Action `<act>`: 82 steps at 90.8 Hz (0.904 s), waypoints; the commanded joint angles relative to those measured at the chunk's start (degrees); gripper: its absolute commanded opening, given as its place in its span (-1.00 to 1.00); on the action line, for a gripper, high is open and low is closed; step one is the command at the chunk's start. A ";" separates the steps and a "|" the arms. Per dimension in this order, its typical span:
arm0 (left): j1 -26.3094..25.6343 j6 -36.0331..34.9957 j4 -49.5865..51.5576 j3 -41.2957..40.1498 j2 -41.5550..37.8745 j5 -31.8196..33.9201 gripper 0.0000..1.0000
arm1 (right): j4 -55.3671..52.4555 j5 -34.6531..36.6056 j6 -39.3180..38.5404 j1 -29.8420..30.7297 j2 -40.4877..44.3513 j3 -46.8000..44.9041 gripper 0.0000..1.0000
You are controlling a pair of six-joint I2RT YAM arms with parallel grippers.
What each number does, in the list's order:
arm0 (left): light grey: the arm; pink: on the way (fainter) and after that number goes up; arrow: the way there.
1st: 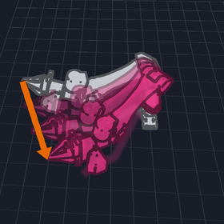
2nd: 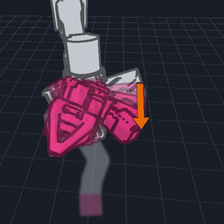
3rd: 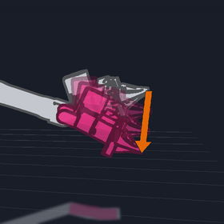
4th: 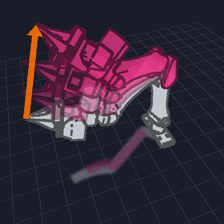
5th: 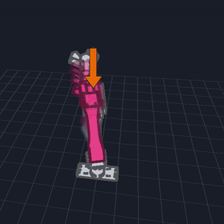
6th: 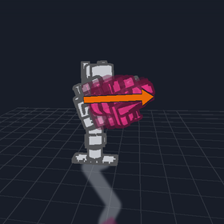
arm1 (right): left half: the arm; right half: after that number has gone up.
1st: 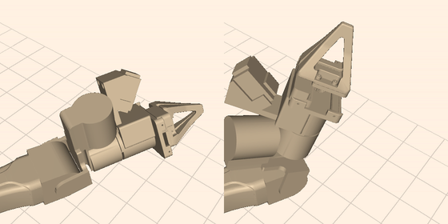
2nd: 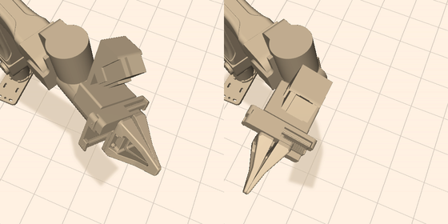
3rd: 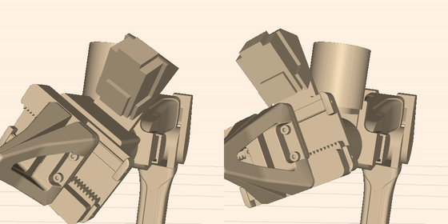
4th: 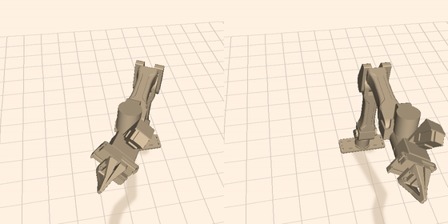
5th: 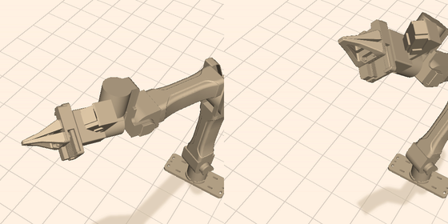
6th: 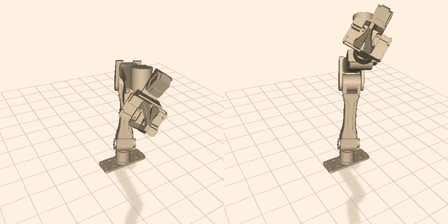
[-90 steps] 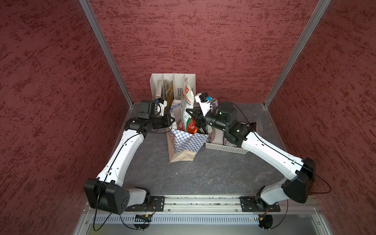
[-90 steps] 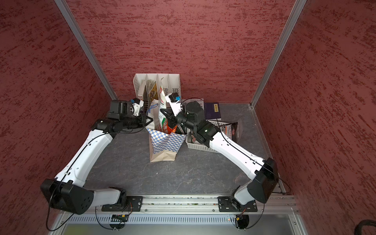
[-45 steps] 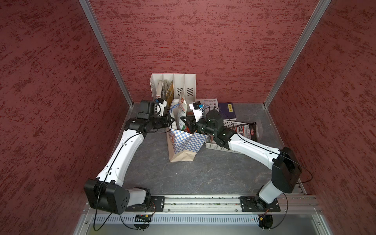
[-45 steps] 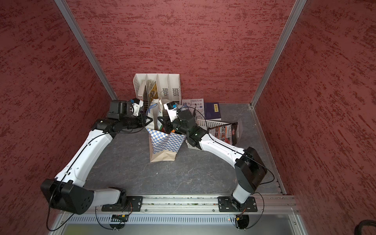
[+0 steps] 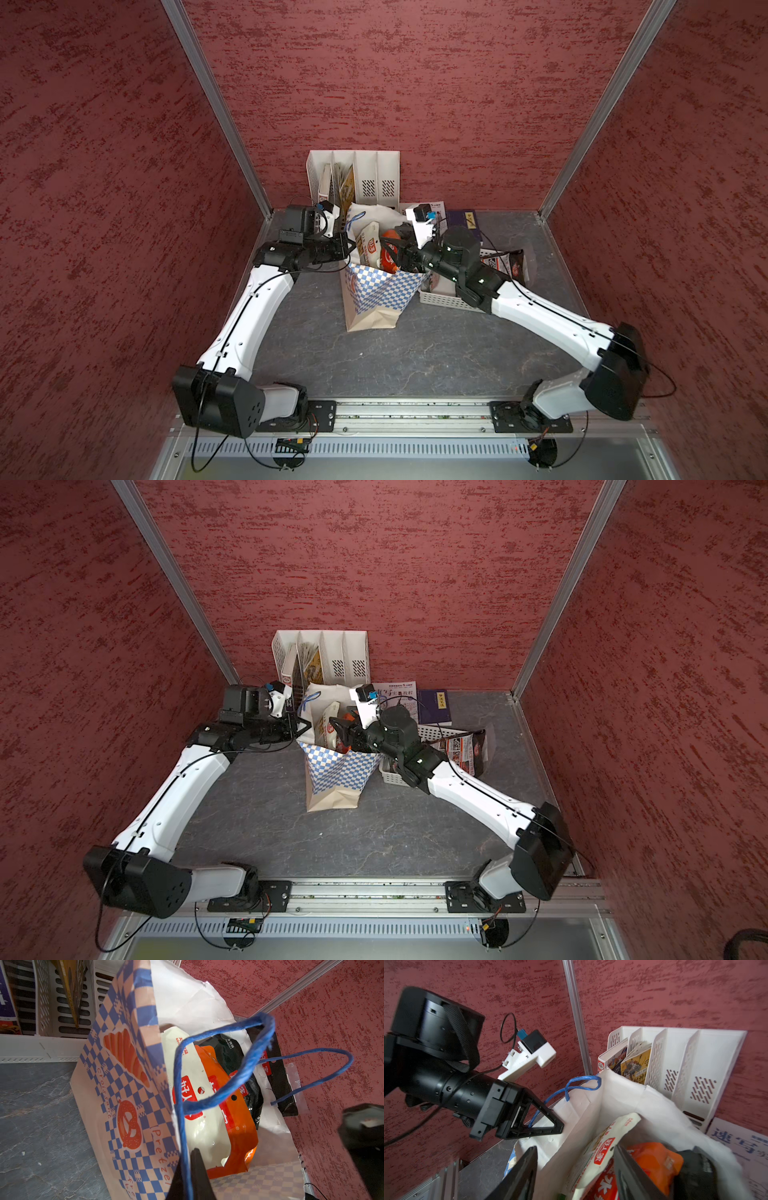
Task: Place the condiment packets inside the bag
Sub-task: Pick up the condiment packet from the storage box.
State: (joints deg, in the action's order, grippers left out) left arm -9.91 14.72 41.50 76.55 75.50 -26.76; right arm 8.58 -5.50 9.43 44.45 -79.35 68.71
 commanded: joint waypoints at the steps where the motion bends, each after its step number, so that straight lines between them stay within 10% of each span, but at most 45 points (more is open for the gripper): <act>1: 0.16 -0.31 -4.58 0.53 -1.59 -1.23 -1.00 | -5.24 8.73 -2.28 -0.85 7.95 -3.84 0.34; 21: 0.24 -0.16 -4.65 0.53 -1.63 -1.19 -1.00 | -13.93 12.48 0.49 -11.54 17.98 -16.63 0.44; 47: 0.27 -0.13 -4.64 0.43 -1.69 -0.99 -1.00 | 3.59 3.65 -7.84 -14.31 13.77 -35.45 0.79; 82: 0.24 -0.17 -4.38 0.58 -1.50 -0.99 -1.00 | 15.34 0.94 -2.58 -13.07 -2.49 -30.18 0.93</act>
State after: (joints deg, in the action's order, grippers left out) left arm -9.91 14.74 41.50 76.55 75.50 -26.74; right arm 15.90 -3.88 4.12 31.05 -78.91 35.16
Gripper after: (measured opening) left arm 0.044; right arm 0.964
